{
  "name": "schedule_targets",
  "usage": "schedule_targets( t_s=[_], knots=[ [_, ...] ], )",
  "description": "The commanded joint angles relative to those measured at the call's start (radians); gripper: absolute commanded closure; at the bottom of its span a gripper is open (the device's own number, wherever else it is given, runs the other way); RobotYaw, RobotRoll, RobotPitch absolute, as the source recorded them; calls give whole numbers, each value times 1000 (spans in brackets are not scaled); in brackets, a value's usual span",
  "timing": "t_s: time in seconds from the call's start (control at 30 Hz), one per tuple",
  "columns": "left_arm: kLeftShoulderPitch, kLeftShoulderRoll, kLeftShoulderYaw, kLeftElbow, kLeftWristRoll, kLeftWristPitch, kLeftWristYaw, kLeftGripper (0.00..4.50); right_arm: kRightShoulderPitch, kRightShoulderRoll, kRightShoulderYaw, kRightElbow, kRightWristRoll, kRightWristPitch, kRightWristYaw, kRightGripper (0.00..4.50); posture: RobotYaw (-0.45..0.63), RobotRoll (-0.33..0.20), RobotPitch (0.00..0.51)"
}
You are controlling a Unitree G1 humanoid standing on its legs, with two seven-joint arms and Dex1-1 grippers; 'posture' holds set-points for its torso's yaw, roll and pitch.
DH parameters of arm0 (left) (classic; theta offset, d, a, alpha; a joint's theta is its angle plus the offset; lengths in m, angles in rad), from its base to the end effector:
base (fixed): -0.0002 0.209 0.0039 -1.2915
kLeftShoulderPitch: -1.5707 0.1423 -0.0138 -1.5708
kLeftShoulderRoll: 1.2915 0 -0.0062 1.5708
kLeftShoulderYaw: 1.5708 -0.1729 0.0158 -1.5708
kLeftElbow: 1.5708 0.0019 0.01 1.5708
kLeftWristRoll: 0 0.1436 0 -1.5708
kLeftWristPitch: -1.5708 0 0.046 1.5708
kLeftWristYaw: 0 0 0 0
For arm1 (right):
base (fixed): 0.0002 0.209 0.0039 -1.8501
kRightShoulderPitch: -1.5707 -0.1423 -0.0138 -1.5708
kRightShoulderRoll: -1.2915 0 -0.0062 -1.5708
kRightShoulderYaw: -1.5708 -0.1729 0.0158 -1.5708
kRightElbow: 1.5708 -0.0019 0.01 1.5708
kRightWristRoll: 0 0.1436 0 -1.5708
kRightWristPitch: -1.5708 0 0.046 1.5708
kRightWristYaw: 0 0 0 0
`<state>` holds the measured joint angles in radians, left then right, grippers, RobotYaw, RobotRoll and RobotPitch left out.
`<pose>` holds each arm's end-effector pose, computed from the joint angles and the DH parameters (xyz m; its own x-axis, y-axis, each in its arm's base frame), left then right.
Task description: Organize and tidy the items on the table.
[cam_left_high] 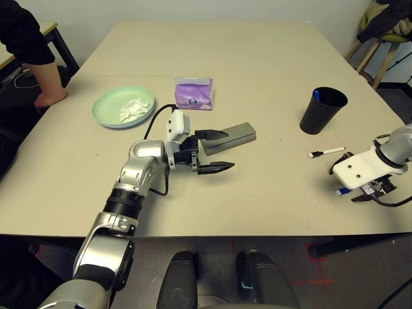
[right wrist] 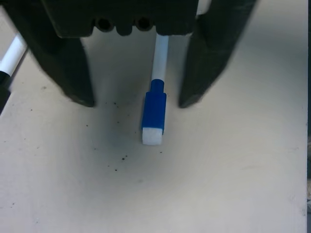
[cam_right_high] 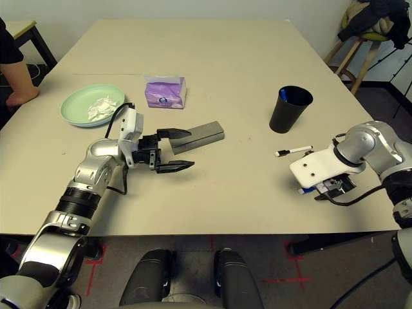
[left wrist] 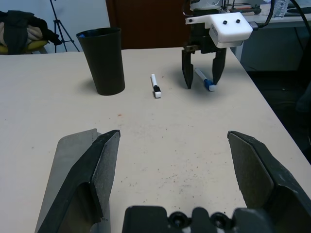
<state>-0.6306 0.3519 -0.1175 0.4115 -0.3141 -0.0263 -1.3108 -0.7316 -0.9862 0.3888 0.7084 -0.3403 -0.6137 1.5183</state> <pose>0.3131 0.1721 0.1442 0.1366 -0.9897 -0.0419 0.9670 0.1240 0.2224 0.2924 -0.2932 0.1898 0.1039 0.1916 -0.9760 -0.9104 -0.3768 -0.1709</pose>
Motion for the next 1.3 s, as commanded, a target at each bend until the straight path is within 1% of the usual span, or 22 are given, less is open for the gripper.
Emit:
schedule_targets(
  t_s=[0.03,0.17,0.2,0.4,0.5,0.57,0.63,0.7,0.73,0.8,0.97,1.17,1.23,1.3],
  knots=[
    [-2,8,-3,-9,3,2,-4,0,2,7,15,19,18,10,31,2371,160,0,84],
    [0,11,-5,-12,3,2,-5,0,1,6,14,22,21,10,33,3920,160,0,82],
    [1,11,-5,-12,3,2,-5,0,2,7,14,23,22,11,34,4095,160,0,81],
    [-1,12,-7,-11,4,2,-5,0,8,6,14,57,26,-3,36,4093,157,0,76],
    [-4,14,-7,-9,5,3,-6,0,9,5,5,77,55,12,66,4093,157,0,76],
    [-4,16,-8,-8,6,2,-7,0,12,-6,15,49,141,108,90,4093,154,0,72],
    [-3,17,-8,-7,6,2,-8,0,5,-26,41,-20,273,261,96,4093,153,0,71],
    [-3,17,-9,-7,6,1,-9,0,-17,-32,37,-102,416,452,96,4093,153,0,71],
    [-3,18,-9,-7,6,1,-9,0,-37,-23,15,-129,469,527,96,4093,153,0,71],
    [-3,18,-9,-6,5,1,-10,0,-75,8,-43,-157,530,635,96,4093,147,0,67],
    [-10,15,-7,0,3,3,-7,0,-146,93,-179,-186,609,794,45,4093,142,0,66],
    [-23,-23,33,10,-12,20,84,0,-177,247,-379,-203,718,908,-174,4093,140,0,68],
    [-22,-30,42,3,-16,28,101,0,-182,299,-439,-215,746,923,-261,4093,141,0,68],
    [-20,-34,48,-4,-17,32,113,0,-186,346,-497,-217,764,896,-349,4093,143,0,68]
  ],
)
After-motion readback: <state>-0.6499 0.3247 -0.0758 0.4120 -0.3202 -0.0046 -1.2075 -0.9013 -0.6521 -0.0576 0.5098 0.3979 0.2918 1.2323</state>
